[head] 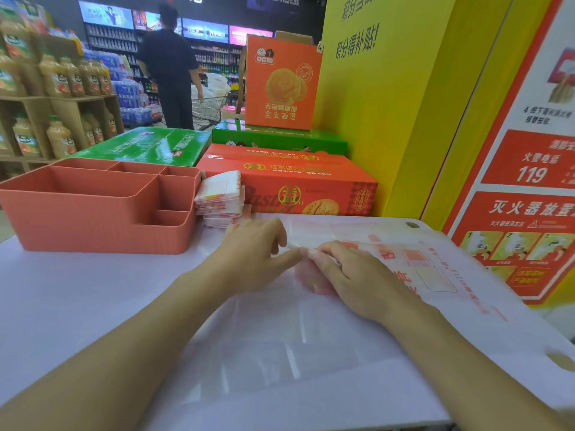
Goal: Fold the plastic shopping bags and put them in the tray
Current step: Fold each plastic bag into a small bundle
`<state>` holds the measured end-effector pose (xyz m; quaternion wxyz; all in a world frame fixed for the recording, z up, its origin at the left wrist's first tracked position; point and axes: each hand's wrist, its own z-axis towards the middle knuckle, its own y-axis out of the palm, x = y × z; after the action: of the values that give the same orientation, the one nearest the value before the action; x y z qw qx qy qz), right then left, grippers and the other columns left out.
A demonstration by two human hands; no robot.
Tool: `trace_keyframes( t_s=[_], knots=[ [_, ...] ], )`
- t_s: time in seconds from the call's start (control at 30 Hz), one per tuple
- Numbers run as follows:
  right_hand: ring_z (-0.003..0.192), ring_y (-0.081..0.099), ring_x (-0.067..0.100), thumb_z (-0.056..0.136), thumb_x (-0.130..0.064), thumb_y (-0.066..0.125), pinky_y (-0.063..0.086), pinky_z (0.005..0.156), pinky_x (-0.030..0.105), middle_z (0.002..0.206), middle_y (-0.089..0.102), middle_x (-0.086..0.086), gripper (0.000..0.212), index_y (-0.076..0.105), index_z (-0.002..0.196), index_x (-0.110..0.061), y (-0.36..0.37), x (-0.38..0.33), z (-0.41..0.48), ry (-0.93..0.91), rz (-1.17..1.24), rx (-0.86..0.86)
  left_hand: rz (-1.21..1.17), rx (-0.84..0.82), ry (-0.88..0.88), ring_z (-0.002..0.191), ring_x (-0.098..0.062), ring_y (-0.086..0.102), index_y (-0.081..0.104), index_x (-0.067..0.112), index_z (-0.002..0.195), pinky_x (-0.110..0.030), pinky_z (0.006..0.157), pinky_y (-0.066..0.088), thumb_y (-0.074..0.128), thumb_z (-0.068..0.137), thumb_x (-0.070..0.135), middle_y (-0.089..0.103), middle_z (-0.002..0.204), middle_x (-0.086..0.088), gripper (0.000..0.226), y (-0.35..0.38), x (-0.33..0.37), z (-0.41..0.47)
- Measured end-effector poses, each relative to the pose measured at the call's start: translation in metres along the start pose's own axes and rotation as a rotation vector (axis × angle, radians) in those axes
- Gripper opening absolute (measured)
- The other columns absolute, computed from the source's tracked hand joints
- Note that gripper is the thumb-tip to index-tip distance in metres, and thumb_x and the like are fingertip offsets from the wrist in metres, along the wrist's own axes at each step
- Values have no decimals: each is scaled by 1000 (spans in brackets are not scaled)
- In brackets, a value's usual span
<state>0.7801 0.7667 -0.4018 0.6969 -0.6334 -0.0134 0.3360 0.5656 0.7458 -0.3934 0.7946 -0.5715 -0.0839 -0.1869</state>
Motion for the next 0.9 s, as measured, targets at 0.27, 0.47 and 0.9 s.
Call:
trace_keyframes(
  t_s=[0.27,0.47,0.9],
  knots=[
    [97,57,11,104,-57,24,45,92,45,90,65,-20,38,56,95,-40,3,-6,-1,-107,34,52,-404,-116,-142,62,2,62,72,25,80,-27,68,50,47,94,65,74,77,19,49,0,20,-2],
    [108,59,7,103,-53,39,46,99,40,116,66,-16,37,62,126,-35,7,-2,1,-120,181,58,-688,-81,-246,68,-9,63,75,18,86,-28,70,46,52,93,26,75,80,0,26,0,10,-1],
    [72,73,25,89,-13,77,59,66,35,87,76,6,31,62,116,-14,3,-10,7,190,835,270,-960,-121,-208,78,-15,60,76,22,104,-31,74,48,54,97,23,77,98,-4,23,-1,-5,7]
  ],
)
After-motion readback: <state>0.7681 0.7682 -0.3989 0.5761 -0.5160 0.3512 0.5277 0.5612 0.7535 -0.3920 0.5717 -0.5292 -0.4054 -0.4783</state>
